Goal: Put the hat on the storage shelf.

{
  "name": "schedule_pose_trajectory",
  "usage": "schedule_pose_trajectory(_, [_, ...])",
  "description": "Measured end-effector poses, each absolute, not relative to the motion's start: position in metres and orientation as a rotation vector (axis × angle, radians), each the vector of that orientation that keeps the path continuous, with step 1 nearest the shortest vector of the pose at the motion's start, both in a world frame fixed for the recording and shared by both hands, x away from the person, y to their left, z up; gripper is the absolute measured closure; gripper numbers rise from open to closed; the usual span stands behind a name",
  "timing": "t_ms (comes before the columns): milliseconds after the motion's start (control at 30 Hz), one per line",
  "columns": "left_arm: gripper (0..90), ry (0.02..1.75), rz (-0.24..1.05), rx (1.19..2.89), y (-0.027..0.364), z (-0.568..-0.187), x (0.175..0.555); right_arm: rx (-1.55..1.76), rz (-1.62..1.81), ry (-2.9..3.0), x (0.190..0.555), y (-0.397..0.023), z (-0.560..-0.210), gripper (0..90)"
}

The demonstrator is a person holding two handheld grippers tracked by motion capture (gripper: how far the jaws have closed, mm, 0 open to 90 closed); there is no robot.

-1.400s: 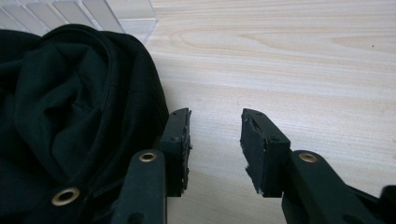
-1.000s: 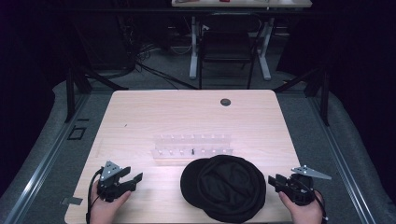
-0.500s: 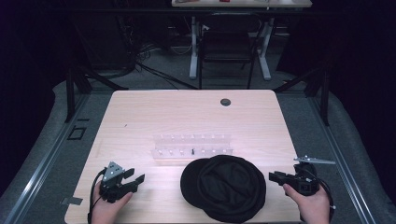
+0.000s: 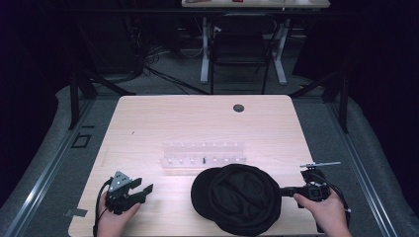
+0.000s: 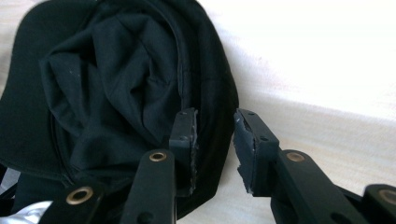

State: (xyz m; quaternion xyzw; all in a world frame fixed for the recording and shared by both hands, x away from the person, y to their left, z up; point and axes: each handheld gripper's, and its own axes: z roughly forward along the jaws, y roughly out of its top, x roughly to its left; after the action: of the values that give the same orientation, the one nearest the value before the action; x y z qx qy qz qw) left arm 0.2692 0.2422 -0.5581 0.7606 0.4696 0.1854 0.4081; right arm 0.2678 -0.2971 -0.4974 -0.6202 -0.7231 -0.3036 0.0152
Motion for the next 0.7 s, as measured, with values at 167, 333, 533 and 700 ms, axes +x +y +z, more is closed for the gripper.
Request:
schedule_pose_trajectory(167, [46.0, 1.185, 0.465, 1.918, 0.241, -0.558, 0.269, -1.911, -0.863, -2.226, 0.271, -0.294, -0.502, 68.9])
schedule_pose_trajectory(333, [46.0, 1.181, 0.467, 1.922, 0.241, -0.559, 0.269, -1.902, -0.841, -2.191, 0.274, -0.294, -0.505, 73.0])
schedule_pose_trajectory(533, [46.0, 1.179, 0.467, 1.922, 0.241, -0.559, 0.269, -1.9, -0.806, -2.18, 0.277, -0.292, -0.507, 74.6])
schedule_pose_trajectory(700, [46.0, 1.181, 0.463, 1.918, 0.24, -0.559, 0.27, -1.905, -0.785, -2.143, 0.279, -0.291, -0.51, 79.1])
